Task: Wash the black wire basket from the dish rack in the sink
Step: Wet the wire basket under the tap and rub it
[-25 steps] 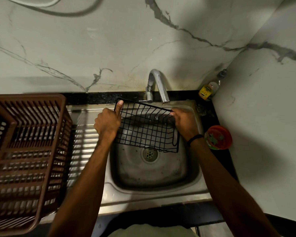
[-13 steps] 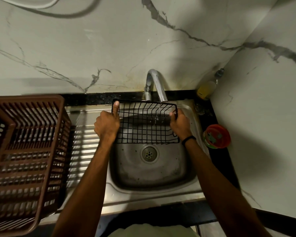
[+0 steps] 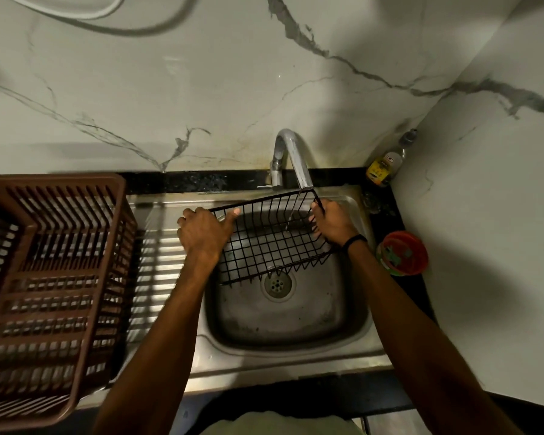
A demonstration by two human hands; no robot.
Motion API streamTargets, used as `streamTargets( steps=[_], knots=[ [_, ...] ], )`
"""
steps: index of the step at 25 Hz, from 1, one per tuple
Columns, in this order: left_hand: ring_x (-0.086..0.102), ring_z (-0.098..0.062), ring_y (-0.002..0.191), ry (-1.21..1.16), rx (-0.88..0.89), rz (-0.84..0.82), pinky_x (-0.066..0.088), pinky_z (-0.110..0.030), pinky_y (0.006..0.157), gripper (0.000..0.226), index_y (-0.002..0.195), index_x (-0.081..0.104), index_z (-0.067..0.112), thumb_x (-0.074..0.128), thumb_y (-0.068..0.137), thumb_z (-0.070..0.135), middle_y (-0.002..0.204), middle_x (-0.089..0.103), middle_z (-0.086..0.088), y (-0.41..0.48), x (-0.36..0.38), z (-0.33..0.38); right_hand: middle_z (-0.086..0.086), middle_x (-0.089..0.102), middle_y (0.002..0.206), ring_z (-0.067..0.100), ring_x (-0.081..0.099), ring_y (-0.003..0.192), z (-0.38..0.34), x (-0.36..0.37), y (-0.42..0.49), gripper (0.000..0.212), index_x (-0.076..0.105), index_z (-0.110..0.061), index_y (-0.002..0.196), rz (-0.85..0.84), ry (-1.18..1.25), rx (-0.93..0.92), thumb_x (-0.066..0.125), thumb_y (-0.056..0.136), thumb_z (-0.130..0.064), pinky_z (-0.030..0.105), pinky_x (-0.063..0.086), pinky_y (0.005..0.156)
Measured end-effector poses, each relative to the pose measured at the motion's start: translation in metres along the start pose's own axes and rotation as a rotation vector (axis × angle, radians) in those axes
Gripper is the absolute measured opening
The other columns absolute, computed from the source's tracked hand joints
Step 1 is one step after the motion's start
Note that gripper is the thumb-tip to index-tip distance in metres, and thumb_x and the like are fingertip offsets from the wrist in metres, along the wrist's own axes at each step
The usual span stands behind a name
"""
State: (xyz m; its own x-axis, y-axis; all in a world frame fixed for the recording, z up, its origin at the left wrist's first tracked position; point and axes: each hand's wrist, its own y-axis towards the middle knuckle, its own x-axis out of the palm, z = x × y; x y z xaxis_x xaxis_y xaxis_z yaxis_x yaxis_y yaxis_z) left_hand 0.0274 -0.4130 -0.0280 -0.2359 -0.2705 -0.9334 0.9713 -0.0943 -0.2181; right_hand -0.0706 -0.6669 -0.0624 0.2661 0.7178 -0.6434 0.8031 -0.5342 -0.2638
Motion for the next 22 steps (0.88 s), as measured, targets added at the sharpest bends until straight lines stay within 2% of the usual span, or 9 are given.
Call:
streamTargets(
  steps=[3,5,7,9,11,15,17,20,22],
  knots=[
    [0.053,-0.041,0.122,0.075,0.086,-0.012,0.047,-0.049,0.097,0.096,0.124,0.060,-0.002,0.047,0.084,0.084,0.132,0.056,-0.025,0.007,-0.007,0.011,0.005,0.068,0.075,0.005,0.061,0.048,-0.005,-0.021,0.003,0.029,0.060,-0.015,0.085,0.024,-0.104,-0.038,0.043,0.104,-0.028,0.015,0.050,0.047],
    [0.055,-0.039,0.122,0.124,0.154,-0.039,0.048,-0.049,0.098,0.094,0.127,0.061,0.004,0.046,0.082,0.085,0.132,0.059,-0.021,0.012,-0.009,0.021,0.001,0.068,0.072,0.003,0.062,0.047,-0.007,-0.033,0.006,0.031,0.060,-0.019,0.080,0.035,-0.157,-0.097,0.044,0.104,-0.030,0.010,0.046,0.045],
    [0.058,-0.035,0.121,0.111,0.255,-0.151,0.050,-0.048,0.100,0.090,0.131,0.062,0.015,0.048,0.079,0.088,0.132,0.062,-0.015,0.019,-0.010,0.035,0.003,0.070,0.075,0.003,0.066,0.052,-0.009,-0.037,0.010,0.028,0.061,-0.023,0.082,-0.013,-0.152,-0.141,0.046,0.103,-0.033,0.016,0.052,0.048],
    [0.059,-0.031,0.122,-0.077,0.315,-0.460,0.050,-0.049,0.103,0.091,0.137,0.060,0.026,0.048,0.075,0.091,0.136,0.062,-0.009,0.025,-0.010,0.048,0.005,0.071,0.079,0.012,0.070,0.060,-0.015,-0.031,0.012,0.026,0.063,-0.022,0.087,-0.093,-0.121,-0.160,0.047,0.102,-0.036,0.030,0.060,0.056],
    [0.063,-0.029,0.116,-0.292,0.344,-0.721,0.054,-0.047,0.098,0.084,0.142,0.055,0.034,0.045,0.079,0.089,0.133,0.064,-0.006,0.025,-0.007,0.058,0.008,0.071,0.081,0.020,0.070,0.065,-0.024,-0.022,0.011,0.026,0.064,-0.020,0.088,-0.158,-0.118,-0.206,0.048,0.102,-0.036,0.038,0.061,0.062],
    [0.070,-0.026,0.092,-0.485,0.269,-0.843,0.062,-0.037,0.069,0.073,0.148,0.046,0.038,0.036,0.090,0.081,0.119,0.065,-0.007,0.020,0.004,0.061,0.008,0.071,0.072,0.019,0.070,0.062,-0.032,-0.010,0.012,0.033,0.062,-0.021,0.076,-0.252,-0.167,-0.272,0.052,0.099,-0.043,0.037,0.059,0.060],
    [0.068,-0.025,0.090,-0.526,0.221,-0.844,0.060,-0.033,0.063,0.070,0.148,0.046,0.035,0.031,0.094,0.077,0.119,0.063,-0.007,0.014,0.009,0.058,0.006,0.069,0.072,0.019,0.069,0.065,-0.032,-0.008,0.013,0.037,0.063,-0.015,0.079,-0.263,-0.255,-0.285,0.051,0.099,-0.044,0.035,0.058,0.062],
    [0.065,-0.026,0.107,-0.554,0.227,-0.813,0.059,-0.042,0.086,0.069,0.144,0.051,0.034,0.030,0.094,0.076,0.127,0.063,-0.002,0.007,0.021,0.064,0.001,0.061,0.080,0.019,0.062,0.075,-0.044,-0.001,0.009,0.023,0.060,-0.018,0.083,-0.177,-0.457,-0.387,0.051,0.100,-0.031,0.022,0.044,0.065],
    [0.062,-0.025,0.115,-0.586,0.271,-0.702,0.052,-0.049,0.101,0.064,0.135,0.061,0.031,0.034,0.096,0.073,0.130,0.066,-0.002,0.008,0.027,0.069,0.004,0.063,0.089,0.019,0.060,0.080,-0.054,0.007,0.007,0.022,0.065,-0.014,0.098,-0.100,-0.475,-0.400,0.049,0.101,-0.029,0.025,0.044,0.068]
  ],
)
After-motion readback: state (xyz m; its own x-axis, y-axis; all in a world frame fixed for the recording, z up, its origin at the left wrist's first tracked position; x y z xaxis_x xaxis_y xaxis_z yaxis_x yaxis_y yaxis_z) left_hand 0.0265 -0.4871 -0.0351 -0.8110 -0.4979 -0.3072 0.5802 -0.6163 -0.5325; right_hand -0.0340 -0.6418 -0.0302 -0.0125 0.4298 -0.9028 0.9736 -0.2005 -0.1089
